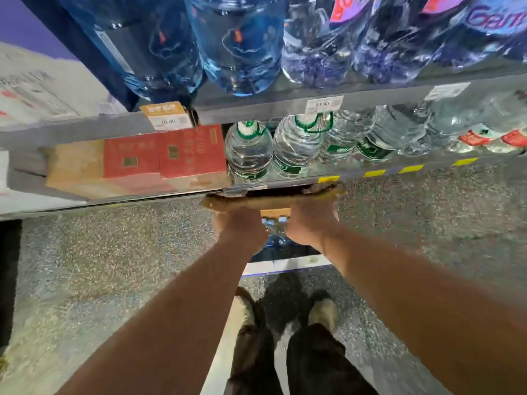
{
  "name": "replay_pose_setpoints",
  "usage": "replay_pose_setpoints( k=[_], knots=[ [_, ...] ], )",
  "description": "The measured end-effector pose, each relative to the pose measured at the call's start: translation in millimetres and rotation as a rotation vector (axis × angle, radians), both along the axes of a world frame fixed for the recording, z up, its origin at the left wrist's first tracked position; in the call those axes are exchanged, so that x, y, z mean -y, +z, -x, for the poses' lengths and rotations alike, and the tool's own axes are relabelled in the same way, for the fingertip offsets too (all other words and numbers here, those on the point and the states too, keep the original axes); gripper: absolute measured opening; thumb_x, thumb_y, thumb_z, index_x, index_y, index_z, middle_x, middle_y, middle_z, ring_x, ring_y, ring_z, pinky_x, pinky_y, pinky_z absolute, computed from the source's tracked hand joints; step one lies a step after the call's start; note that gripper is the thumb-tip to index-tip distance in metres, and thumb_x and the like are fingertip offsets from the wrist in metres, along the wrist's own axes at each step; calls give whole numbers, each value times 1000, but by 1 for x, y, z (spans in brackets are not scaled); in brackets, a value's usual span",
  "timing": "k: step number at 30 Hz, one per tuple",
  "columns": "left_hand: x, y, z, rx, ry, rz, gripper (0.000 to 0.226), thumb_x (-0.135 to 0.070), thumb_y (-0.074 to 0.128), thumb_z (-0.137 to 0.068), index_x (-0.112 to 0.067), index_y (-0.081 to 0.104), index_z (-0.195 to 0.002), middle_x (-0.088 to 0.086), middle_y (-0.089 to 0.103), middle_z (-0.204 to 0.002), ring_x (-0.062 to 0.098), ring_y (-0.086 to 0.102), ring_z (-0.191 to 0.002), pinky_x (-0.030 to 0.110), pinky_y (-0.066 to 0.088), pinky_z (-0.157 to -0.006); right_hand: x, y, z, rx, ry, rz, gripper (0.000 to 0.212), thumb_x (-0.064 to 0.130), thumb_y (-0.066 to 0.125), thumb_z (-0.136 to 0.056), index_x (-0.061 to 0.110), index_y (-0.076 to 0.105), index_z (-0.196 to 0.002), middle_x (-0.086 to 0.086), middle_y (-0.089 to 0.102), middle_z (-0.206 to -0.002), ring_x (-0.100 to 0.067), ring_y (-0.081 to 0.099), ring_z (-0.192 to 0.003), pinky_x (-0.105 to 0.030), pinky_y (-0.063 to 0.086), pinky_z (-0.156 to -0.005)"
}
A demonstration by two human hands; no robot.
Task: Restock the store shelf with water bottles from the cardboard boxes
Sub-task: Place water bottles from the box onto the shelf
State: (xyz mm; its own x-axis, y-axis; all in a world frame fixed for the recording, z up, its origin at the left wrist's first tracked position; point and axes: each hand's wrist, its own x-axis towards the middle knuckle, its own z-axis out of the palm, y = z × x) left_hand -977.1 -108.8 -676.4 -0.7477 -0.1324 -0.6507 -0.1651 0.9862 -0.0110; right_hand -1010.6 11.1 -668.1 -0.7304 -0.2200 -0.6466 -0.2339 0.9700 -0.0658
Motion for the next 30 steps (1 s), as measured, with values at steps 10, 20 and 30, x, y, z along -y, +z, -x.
replay_pose_setpoints(
  k=[10,20,30],
  knots=[
    [-7,-223,-14,117,222,-115,38,-18,56,-86,-18,50,-123,7,60,-116,27,58,-107,36,43,-71,-18,-235,-3,137,-182,-12,28,25,57,-86,13,60,-112,-5,61,-96,-29,61,-88,-29,43,-64],
    [-31,-391,-33,178,713,-365,54,-28,73,-78,-8,48,-122,10,59,-112,30,61,-104,43,54,-84,-36,-410,-35,227,-415,-33,77,37,74,-76,3,37,-134,-16,45,-131,-35,51,-116,-38,46,-86],
    [-52,-426,-32,163,784,-293,68,-35,72,-81,0,42,-131,15,42,-122,33,51,-112,38,46,-88,-43,-456,-49,247,-822,113,84,33,81,-69,3,36,-134,-15,52,-128,-31,53,-115,-31,44,-83]
  ],
)
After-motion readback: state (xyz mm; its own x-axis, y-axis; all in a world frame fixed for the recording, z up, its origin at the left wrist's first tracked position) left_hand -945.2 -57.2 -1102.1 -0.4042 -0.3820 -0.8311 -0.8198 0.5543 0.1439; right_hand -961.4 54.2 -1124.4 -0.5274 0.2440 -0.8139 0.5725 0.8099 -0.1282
